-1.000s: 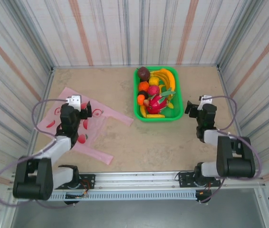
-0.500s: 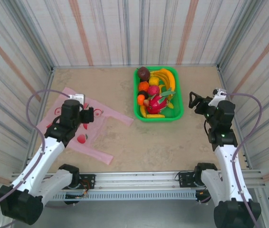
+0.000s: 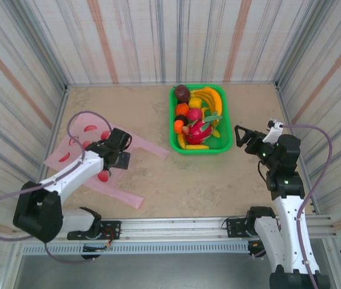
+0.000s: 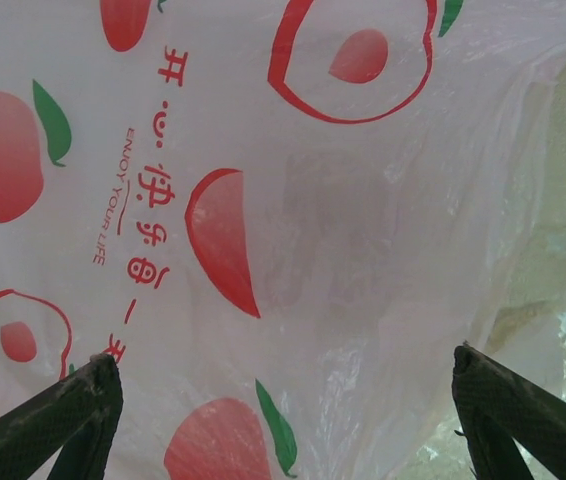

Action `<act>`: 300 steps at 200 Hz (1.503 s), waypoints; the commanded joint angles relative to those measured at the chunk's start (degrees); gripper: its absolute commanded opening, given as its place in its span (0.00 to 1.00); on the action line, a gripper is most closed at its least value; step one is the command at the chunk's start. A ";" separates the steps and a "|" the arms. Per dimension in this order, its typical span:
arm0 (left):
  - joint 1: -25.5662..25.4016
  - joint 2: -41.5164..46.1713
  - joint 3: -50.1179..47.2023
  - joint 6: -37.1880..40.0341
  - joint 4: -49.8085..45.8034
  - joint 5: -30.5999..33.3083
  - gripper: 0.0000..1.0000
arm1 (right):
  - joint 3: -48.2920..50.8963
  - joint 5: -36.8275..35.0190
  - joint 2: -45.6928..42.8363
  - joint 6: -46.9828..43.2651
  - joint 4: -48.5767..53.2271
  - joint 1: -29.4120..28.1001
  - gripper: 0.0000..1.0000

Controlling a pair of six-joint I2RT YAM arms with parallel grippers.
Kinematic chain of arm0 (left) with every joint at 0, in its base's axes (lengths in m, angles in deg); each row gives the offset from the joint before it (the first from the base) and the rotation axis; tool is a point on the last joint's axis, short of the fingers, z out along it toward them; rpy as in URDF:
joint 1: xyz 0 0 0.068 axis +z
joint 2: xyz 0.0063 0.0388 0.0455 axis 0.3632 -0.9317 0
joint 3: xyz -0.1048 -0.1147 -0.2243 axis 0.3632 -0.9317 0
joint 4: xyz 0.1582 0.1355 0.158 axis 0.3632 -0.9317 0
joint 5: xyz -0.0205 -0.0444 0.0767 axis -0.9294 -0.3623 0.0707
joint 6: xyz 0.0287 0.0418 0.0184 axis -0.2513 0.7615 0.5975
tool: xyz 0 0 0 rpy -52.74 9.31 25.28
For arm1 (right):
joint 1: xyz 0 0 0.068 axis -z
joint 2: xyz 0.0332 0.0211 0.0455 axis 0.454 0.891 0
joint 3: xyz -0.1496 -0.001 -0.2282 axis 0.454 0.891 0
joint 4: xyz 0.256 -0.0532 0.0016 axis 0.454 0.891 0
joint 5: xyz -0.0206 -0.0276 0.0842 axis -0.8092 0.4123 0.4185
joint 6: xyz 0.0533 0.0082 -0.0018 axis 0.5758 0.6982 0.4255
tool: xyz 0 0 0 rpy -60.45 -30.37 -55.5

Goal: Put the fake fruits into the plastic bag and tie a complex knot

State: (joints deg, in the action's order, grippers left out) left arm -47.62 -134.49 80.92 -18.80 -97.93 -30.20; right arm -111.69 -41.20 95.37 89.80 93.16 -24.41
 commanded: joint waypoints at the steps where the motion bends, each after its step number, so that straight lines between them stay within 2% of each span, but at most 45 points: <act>1: -0.73 -3.57 3.19 -1.20 -1.90 1.07 0.88 | -1.34 -0.54 -0.20 -0.32 2.43 -0.33 0.99; 49: -1.27 -11.29 6.78 0.96 -2.70 -1.21 0.85 | -1.49 -1.52 1.22 -2.19 2.62 -0.31 0.99; 90: -1.27 -17.40 9.53 2.10 -3.50 -1.77 0.69 | -1.49 -1.79 2.35 -2.89 2.11 -0.33 0.99; 120: -1.25 -20.10 10.80 2.71 -3.68 -1.75 0.64 | -1.49 -1.88 3.00 -3.25 1.91 -0.32 0.99; 164: -2.21 -17.97 10.96 2.92 -4.82 -4.50 0.68 | -1.45 -1.74 3.89 -3.50 1.49 -0.47 0.99; 217: -2.68 -14.02 9.23 1.51 -9.69 -2.80 0.69 | -1.34 -1.75 3.74 -3.72 1.78 -0.63 0.99; 300: -2.68 -20.82 11.29 1.74 -8.54 -1.22 0.62 | -1.38 -2.32 2.49 -4.54 2.94 -0.71 0.99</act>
State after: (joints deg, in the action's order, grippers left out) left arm -50.09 -152.89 90.66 -16.94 -105.69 -33.13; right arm -111.69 -42.73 98.76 87.18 95.14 -24.52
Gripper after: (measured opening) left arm 0.635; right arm 0.991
